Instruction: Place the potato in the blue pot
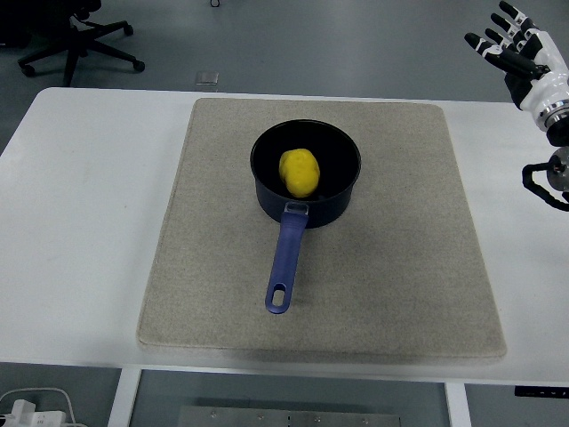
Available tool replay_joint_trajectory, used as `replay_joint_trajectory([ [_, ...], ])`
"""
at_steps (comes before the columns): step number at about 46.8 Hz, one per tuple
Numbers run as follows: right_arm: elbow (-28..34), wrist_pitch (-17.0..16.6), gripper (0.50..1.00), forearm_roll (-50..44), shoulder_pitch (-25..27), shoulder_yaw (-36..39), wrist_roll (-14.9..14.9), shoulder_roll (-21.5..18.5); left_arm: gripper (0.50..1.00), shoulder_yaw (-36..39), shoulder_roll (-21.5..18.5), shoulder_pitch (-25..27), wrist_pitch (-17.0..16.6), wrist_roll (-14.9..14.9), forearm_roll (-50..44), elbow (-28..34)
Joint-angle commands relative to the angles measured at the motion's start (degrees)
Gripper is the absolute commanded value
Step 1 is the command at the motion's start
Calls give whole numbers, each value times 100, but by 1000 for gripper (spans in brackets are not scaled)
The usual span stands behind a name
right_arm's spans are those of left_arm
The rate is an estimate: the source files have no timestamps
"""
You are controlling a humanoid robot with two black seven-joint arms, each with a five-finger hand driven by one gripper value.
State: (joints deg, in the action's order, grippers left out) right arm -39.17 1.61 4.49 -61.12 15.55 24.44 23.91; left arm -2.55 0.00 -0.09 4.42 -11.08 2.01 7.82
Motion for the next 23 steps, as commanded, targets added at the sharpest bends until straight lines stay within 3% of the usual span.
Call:
replay_joint_trajectory([
  [1, -3, 5, 928, 43, 30, 1, 0, 8, 994, 0, 0, 0, 6, -8, 1, 0],
  [23, -3, 5, 928, 61, 118, 10, -115, 43, 994, 0, 0, 0, -3, -8, 1, 0],
])
